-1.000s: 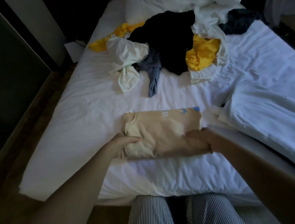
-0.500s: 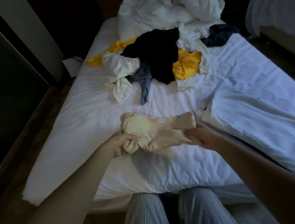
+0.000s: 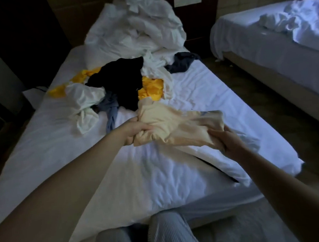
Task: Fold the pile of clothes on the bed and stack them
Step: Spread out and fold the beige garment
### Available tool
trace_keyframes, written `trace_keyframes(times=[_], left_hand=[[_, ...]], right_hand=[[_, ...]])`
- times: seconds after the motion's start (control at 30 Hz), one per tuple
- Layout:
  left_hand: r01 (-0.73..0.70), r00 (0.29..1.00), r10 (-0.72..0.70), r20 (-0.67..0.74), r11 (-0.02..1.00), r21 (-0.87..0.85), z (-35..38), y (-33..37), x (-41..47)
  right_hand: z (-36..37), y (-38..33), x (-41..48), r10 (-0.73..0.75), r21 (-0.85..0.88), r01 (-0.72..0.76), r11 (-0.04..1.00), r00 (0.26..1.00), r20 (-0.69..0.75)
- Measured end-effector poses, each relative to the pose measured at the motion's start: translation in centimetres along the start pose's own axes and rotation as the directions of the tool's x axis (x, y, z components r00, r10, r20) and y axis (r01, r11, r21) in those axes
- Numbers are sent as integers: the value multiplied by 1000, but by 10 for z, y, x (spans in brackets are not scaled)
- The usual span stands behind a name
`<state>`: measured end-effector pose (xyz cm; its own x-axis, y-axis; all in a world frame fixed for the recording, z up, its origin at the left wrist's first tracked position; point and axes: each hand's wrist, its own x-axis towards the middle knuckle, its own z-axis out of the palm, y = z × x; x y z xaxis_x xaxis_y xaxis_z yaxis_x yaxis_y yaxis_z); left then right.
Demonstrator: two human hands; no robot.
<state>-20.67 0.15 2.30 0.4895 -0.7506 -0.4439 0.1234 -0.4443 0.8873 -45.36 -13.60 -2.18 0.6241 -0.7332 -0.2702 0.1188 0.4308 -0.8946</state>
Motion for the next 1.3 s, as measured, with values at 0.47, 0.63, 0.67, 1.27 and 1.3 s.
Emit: trace_keyframes(times=[0.47, 0.63, 0.67, 1.27, 1.3], left_hand=[[39, 997, -53, 51, 968, 247, 111, -49, 118], [-41, 997, 25, 79, 977, 207, 109, -42, 128], [-56, 996, 40, 84, 979, 194, 109, -36, 130], [-393, 877, 317, 361, 41, 918, 169, -58, 133], [-339, 915, 256, 312, 68, 938, 165, -69, 138]], right_hand=[[-94, 78, -15, 132, 214, -62, 975, 934, -333], [-98, 71, -3, 101, 233, -25, 972, 942, -319], [-98, 69, 0, 93, 247, -12, 969, 943, -319], [-36, 73, 50, -150, -985, -122, 122, 979, -140], [-41, 81, 52, -133, -982, -144, 119, 978, -160]])
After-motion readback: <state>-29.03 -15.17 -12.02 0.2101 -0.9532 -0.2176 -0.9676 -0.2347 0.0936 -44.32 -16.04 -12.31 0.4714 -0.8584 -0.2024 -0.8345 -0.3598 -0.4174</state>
